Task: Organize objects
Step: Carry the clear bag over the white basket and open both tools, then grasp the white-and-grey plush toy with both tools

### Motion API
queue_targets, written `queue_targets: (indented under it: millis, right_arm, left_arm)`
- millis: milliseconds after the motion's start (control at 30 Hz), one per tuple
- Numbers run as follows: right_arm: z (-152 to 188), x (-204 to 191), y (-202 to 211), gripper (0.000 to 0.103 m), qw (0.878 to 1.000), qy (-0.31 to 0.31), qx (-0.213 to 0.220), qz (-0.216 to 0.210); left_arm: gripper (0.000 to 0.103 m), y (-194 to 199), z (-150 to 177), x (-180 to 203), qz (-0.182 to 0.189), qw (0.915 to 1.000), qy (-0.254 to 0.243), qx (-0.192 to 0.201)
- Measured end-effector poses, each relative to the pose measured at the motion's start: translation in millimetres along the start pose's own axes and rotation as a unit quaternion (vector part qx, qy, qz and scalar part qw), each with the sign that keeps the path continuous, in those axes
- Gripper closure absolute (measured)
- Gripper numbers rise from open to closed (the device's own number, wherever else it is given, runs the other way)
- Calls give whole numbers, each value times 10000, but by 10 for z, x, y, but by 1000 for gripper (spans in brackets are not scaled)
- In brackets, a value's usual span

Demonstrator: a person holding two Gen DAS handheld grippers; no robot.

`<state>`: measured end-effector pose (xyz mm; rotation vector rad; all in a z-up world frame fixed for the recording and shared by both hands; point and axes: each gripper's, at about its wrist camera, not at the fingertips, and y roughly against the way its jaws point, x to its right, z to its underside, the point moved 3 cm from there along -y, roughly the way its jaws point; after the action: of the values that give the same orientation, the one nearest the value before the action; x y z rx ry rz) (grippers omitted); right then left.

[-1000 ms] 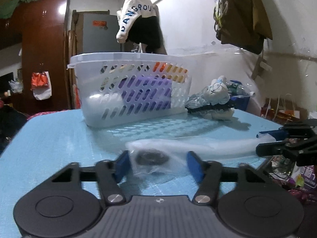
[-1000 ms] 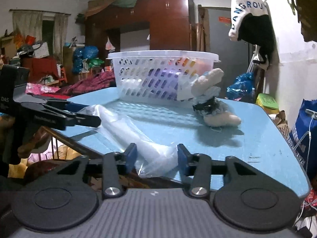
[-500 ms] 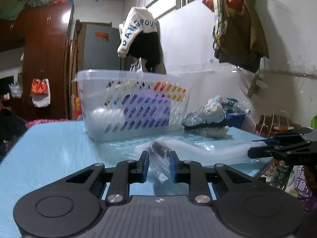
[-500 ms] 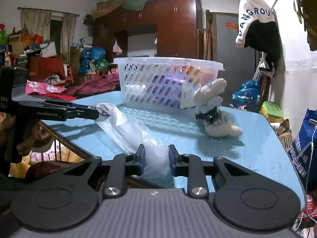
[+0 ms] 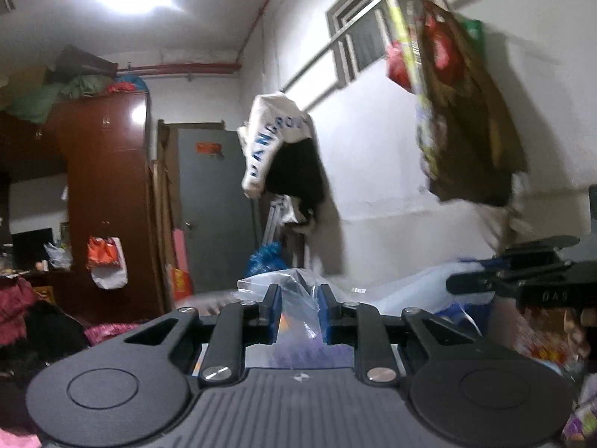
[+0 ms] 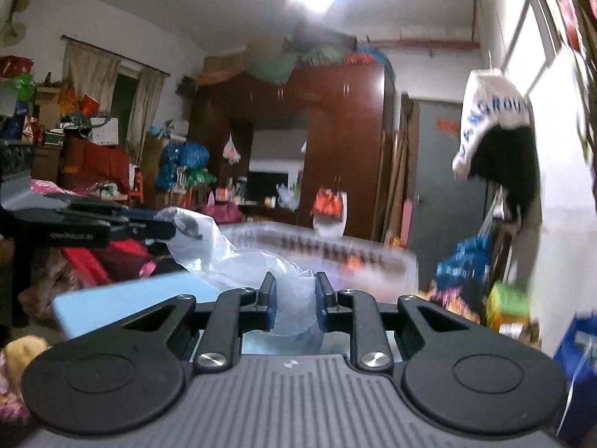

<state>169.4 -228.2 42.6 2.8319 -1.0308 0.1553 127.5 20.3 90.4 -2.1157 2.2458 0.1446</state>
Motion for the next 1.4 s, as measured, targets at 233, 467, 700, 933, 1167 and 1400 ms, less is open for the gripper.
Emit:
queue_targets:
  millis: [233,467,700,933,1167,1400]
  right_arm:
    - [-457,369,-890,80,9996,110,-236,-72]
    - [-387,624,-1453,80,9982,-82,-596,25]
    - [-152,749,-1531,45,9946,-325,-941,285]
    - [-166,878,-992,0,9917,-869,-612,724]
    - [239,1097,-167,0,9840,-1452,-571,860]
    - [808,1404,74,0,9530,-2545,-1188,1132]
  left_arm:
    - [79,-874,-234,-248,-365,9982,117,-466]
    - [80,-1328,11,-498,-613,9929,407,-932]
    - [33,-1339,145,-564,-793,9895,368,-1147]
    - [26,-777,34,-249,-596,9965,268,-530]
    - [26,-430,172,447,0,9985,-169,-511]
    - [26,-816,216,1109,535,9936,-430,-898]
